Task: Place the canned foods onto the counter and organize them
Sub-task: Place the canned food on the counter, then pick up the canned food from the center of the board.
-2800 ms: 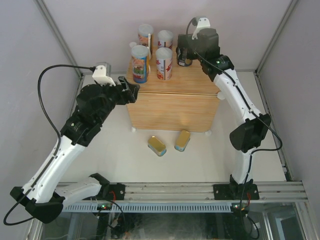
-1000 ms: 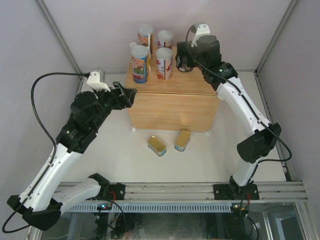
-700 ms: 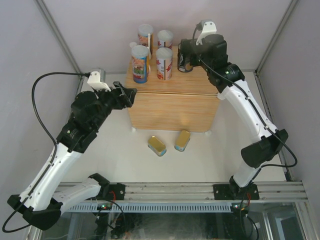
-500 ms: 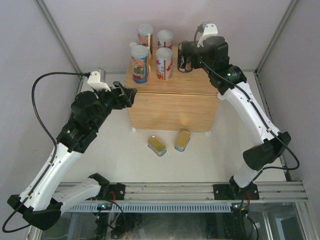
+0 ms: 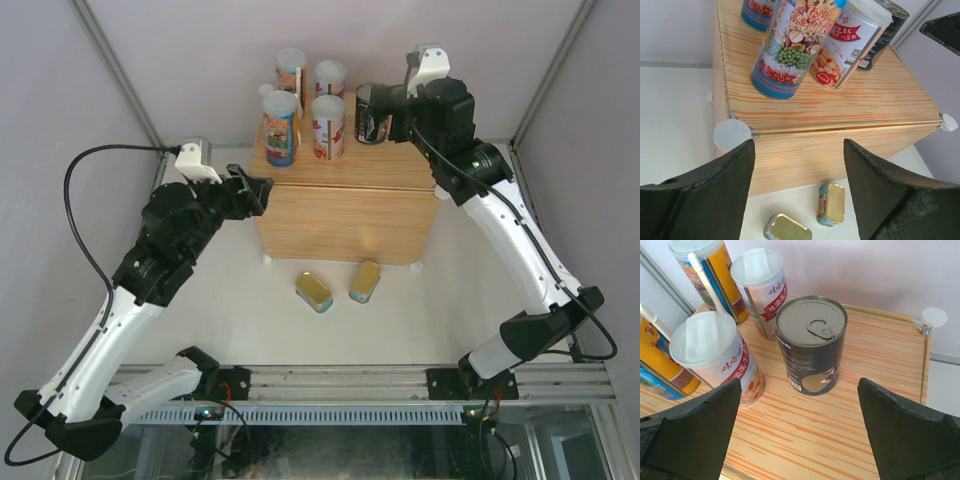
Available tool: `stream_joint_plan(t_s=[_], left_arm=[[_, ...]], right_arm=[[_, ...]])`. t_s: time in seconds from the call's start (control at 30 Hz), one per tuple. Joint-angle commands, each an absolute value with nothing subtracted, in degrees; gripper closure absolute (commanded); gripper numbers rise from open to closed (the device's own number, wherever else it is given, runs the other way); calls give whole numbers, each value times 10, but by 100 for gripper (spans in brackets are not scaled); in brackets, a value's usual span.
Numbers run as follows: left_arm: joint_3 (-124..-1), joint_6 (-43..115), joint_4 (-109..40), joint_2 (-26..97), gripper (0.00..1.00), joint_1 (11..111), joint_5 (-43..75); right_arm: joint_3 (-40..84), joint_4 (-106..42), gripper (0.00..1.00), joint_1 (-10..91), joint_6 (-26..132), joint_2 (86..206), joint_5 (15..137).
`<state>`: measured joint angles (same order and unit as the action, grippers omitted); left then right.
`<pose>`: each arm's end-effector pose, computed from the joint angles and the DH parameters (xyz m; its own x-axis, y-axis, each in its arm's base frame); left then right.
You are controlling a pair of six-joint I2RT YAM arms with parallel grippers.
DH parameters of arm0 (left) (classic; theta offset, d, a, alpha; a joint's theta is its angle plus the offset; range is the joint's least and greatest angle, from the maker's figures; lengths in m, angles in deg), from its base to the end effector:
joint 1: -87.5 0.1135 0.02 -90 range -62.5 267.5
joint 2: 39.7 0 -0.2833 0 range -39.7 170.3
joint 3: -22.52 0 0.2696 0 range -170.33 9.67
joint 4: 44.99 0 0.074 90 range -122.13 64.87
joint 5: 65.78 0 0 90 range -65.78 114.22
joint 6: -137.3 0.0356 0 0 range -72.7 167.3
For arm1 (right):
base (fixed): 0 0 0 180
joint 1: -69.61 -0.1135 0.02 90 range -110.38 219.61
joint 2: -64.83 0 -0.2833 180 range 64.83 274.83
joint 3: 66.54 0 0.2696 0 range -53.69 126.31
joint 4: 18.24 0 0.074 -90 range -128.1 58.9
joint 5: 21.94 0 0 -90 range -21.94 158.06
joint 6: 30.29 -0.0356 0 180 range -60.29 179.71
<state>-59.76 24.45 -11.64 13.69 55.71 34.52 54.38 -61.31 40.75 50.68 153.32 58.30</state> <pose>0.1698 -0.0977 0.4627 -0.2033 -0.3235 -0.9241 0.3123 0.8731 -0.3743 0.3071 0.1623 0.5211 -0.2115 0.0601 -0.9755 -0.3003 0.9458 0.1233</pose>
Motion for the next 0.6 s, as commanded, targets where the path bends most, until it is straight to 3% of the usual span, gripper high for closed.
stream_joint_plan(t_s=[0.0,0.57], left_arm=[[-608,257,-125,122,24,561,348],[-610,257,-129,119,24,561,349]], right_arm=[[534,-602,1,399,503,1501,567],[421,-573,1,343,517,1388,511]])
